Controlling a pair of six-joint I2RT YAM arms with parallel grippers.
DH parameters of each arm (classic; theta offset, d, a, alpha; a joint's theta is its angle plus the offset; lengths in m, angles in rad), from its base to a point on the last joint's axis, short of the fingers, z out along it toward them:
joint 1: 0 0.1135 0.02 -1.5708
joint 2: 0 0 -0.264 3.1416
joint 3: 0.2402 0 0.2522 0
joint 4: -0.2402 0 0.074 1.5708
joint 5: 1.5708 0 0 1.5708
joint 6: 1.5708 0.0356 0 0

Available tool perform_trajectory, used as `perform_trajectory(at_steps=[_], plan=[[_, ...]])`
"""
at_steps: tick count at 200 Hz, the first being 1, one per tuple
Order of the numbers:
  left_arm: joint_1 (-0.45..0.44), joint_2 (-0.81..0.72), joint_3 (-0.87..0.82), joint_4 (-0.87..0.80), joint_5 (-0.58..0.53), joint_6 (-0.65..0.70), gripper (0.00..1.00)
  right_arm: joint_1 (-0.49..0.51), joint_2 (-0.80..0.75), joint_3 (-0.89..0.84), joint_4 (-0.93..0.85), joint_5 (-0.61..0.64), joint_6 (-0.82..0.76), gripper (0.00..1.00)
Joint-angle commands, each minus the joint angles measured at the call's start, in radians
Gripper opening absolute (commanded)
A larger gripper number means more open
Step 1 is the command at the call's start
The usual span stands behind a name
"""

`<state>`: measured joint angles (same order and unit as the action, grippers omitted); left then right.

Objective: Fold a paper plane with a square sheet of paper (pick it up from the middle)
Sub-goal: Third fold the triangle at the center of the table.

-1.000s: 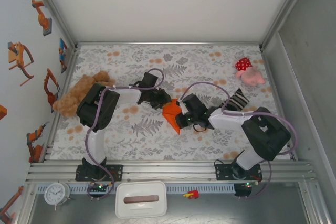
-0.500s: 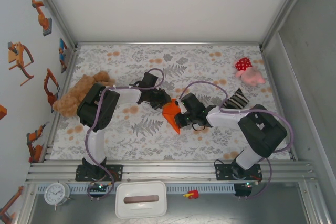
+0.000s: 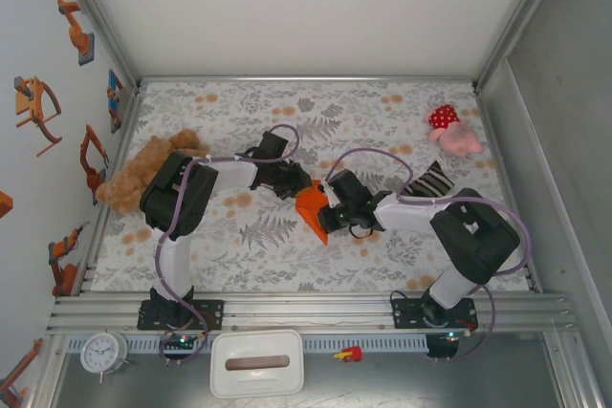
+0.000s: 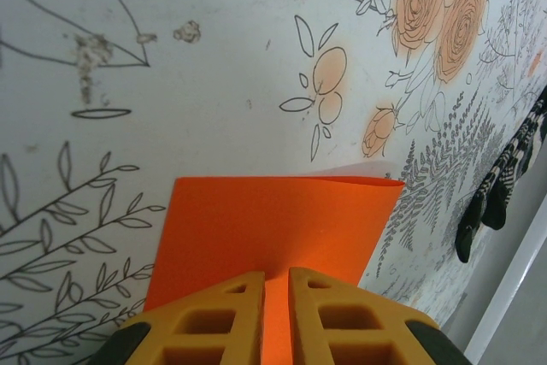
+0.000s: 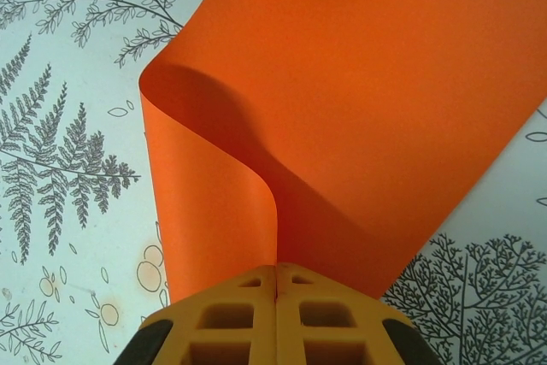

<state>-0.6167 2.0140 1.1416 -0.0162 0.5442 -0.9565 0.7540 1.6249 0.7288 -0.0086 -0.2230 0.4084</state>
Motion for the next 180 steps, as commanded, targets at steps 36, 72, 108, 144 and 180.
perform_trajectory(at_steps=[36,72,108,144,180], plan=[[-0.008,0.028,0.009,-0.050,0.010,0.021,0.17,-0.007,0.019,0.027,-0.018,0.014,-0.002,0.00],[-0.007,0.026,0.011,-0.049,0.010,0.020,0.17,-0.007,0.023,0.029,-0.024,0.019,-0.002,0.00],[0.001,0.015,0.027,-0.051,0.019,0.022,0.17,-0.007,0.033,0.029,-0.029,0.024,-0.001,0.00],[0.024,-0.035,0.048,-0.055,0.025,0.029,0.19,-0.007,0.041,0.029,-0.037,0.027,0.000,0.00],[0.031,-0.071,0.029,-0.067,0.010,0.045,0.22,-0.007,0.041,0.029,-0.033,0.025,0.004,0.00]])
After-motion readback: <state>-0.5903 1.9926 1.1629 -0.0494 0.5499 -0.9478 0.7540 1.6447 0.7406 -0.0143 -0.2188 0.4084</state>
